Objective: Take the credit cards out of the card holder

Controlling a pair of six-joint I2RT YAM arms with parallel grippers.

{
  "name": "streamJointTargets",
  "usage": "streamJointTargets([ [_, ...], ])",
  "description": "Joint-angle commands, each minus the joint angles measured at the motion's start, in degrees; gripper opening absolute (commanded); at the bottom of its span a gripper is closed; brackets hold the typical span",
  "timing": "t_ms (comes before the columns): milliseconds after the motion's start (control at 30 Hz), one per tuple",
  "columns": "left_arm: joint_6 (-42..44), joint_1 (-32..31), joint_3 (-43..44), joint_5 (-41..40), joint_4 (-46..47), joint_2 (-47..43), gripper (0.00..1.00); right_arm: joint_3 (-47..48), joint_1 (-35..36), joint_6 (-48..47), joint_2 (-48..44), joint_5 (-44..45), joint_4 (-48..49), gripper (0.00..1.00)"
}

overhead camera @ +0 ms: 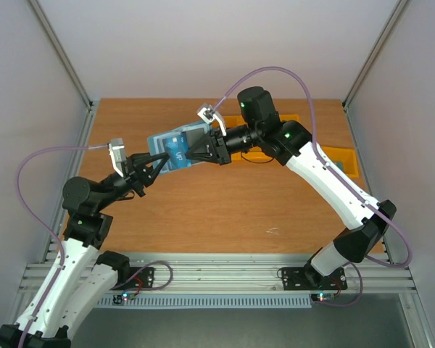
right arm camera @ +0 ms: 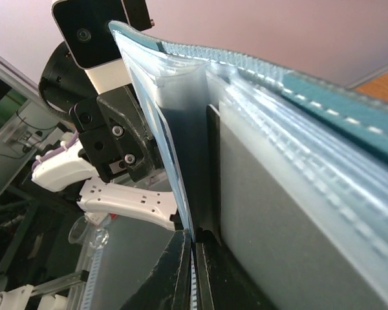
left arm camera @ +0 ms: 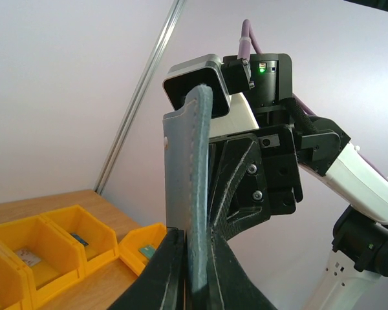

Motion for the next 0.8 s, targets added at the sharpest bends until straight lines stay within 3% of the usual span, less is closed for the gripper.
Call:
streamJointTargets([
  [0,-0.64,-0.04,1.24,0.56,3.61,-0.95,0.08,1.23,-0.15,-0.43,-1.42,-0.12,0.05,0.01],
  [100,-0.96,0.0,0.89,0.67,3.26,-0.98,0.12,1.47,-0.14,-1.11,-1.57,0.24,-0.58,0.01],
  [200,-1.05,0.02,0.45,0.39,2.76,-1.06,0.25,1.89,-0.25,-2.02,-1.9,0.73,-1.53,0.01],
  [267,-1.17,0.03,0.02,0.24,2.39,-1.04,0.26,2.52,-0.33,-2.89,-2.03,1.29,-2.64,0.01],
  [567,-1.09,-0.04,-0.56,0.32,2.07,-1.15,0.23,3.81,-1.57,-4.88,-2.63,2.91,-6.45,0.01],
  [767,-0.64,0.03,-0.63,-0.03,1.88,-1.17,0.07,4.32,-1.7,-5.83,-2.92,3.64,-7.81,0.01],
])
